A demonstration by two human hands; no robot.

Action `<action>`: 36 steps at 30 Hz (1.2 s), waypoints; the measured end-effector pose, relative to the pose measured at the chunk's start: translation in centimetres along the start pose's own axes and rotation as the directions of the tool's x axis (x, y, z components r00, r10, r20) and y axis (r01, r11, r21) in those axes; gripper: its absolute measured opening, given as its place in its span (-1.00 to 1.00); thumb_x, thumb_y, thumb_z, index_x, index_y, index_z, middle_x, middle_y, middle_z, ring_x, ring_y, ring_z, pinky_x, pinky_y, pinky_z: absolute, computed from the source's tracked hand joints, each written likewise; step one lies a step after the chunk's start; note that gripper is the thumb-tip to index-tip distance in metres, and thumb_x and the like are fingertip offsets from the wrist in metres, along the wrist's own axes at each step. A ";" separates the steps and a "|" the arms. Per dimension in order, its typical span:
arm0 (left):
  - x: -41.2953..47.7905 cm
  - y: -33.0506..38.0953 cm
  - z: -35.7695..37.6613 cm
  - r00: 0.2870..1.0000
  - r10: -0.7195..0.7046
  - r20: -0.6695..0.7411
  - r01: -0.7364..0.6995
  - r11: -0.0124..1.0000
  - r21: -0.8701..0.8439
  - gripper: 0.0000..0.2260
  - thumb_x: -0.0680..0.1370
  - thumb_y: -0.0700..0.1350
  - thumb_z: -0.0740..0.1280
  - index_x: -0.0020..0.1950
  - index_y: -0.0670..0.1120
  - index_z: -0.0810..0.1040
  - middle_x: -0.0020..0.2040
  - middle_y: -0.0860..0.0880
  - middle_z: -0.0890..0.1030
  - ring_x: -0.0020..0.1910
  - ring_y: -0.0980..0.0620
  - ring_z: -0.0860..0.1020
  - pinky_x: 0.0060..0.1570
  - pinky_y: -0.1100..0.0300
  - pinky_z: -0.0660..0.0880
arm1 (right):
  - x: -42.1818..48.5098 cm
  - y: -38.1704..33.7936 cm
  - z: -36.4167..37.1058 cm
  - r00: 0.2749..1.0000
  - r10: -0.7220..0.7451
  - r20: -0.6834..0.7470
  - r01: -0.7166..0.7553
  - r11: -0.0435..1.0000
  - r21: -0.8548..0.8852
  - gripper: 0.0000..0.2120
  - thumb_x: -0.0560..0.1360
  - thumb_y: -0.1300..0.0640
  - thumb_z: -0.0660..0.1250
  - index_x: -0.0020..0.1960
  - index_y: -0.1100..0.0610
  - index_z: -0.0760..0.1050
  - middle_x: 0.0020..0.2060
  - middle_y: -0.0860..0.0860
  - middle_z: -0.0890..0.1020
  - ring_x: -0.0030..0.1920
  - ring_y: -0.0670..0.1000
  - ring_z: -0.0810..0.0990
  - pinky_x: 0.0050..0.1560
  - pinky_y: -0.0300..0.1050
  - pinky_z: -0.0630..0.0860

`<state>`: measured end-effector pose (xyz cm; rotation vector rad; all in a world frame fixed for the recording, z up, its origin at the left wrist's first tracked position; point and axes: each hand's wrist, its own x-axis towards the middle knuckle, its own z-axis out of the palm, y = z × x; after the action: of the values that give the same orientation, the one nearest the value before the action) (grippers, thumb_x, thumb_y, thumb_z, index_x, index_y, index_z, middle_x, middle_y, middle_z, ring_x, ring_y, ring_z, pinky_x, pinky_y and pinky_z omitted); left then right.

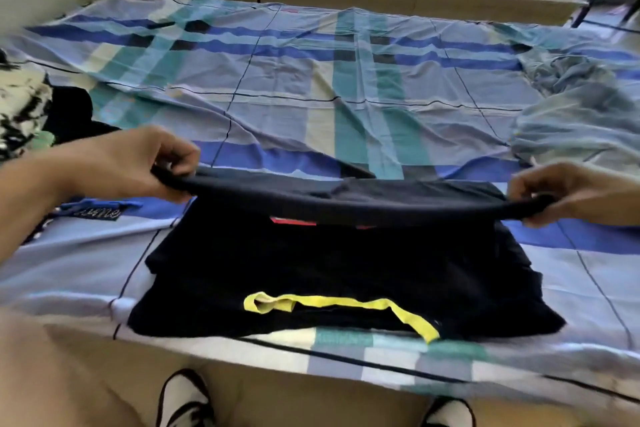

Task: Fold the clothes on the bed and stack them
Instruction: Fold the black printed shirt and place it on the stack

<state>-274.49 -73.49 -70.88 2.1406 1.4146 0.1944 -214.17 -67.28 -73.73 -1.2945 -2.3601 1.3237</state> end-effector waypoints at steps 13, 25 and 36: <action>-0.8 4.4 5.9 0.999 0.032 0.009 -0.032 0.999 0.012 -0.73 0.48 0.26 0.32 -0.13 0.07 0.57 -0.26 0.02 0.56 -0.31 0.15 0.48 -0.21 -0.02 0.47 | -1.1 -6.9 5.4 0.988 0.155 -0.007 -0.152 0.956 -0.252 -0.59 0.49 -0.19 0.41 -0.31 0.12 0.52 -0.43 -0.08 0.47 -0.38 -0.16 0.39 -0.28 -0.14 0.34; 7.0 0.0 8.1 0.993 -0.059 -0.099 0.090 0.937 0.339 -0.15 0.24 0.67 -0.26 -0.33 -0.02 0.45 -0.36 0.08 0.52 -0.32 0.08 0.49 -0.21 0.06 0.39 | 5.5 -3.1 7.5 0.946 0.098 -0.310 -0.235 0.865 -0.443 -0.54 0.61 -0.17 0.19 -0.32 0.13 0.38 -0.42 -0.03 0.45 -0.34 -0.01 0.43 -0.28 -0.25 0.32; 10.8 5.7 10.6 0.880 0.205 -0.429 0.016 0.889 0.457 -0.45 0.54 0.27 0.05 0.29 -0.05 0.52 0.31 -0.10 0.52 0.30 -0.17 0.46 0.28 -0.08 0.32 | 5.3 -0.6 5.2 0.900 0.325 -0.290 -0.365 0.926 -0.094 -0.47 0.32 -0.36 0.41 -0.14 0.13 0.60 -0.38 -0.09 0.57 -0.33 -0.08 0.48 -0.20 -0.11 0.39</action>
<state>-260.91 -69.50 -78.66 2.6792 1.7561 0.4951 -220.32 -66.76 -77.84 -1.8778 -2.1384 0.9798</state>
